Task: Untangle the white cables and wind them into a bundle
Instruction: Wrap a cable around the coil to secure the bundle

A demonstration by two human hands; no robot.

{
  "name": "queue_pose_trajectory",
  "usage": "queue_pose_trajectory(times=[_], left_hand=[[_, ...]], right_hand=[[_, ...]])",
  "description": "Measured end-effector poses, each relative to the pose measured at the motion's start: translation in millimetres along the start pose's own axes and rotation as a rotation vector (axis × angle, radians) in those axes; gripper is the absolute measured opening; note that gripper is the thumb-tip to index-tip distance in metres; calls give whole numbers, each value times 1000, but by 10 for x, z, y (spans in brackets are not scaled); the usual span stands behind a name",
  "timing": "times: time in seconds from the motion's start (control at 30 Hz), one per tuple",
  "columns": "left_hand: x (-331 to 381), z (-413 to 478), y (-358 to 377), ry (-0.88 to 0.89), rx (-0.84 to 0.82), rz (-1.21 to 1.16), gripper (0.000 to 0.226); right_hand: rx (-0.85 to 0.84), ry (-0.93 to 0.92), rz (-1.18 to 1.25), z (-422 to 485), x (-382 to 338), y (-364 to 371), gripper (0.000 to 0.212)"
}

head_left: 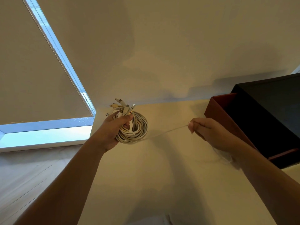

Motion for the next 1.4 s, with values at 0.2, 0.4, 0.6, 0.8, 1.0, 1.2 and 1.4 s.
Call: queue_pose_trajectory(times=[0.2, 0.4, 0.6, 0.8, 1.0, 1.2, 1.4], left_hand=[[30, -99, 253, 31, -141, -21, 21], [15, -203, 619, 38, -299, -49, 29], [-12, -278, 733, 24, -321, -14, 30], [-42, -224, 660, 50, -225, 172, 25], [-96, -187, 559, -25, -175, 450, 28], [-157, -215, 626, -72, -224, 277, 9], [-82, -149, 551, 4, -117, 220, 6]], right_hand=[[-17, 54, -56, 75, -52, 21, 39], [-466, 204, 444, -43, -258, 725, 48], [-400, 198, 590, 20, -341, 889, 20], [-132, 217, 508, 72, -317, 836, 7], [-155, 6, 293, 75, -516, 718, 5], [-257, 57, 147, 142, -447, 652, 30], [-404, 265, 39, 32, -208, 615, 69]])
Point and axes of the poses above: each hand's wrist, its own z-axis towards the middle knuckle, its own y-axis out of the palm, x = y × z, the point moved 7 cm from there along z, towards the middle knuckle, and after that the axes turned 4 degrees about y, right-handed, at the moved point
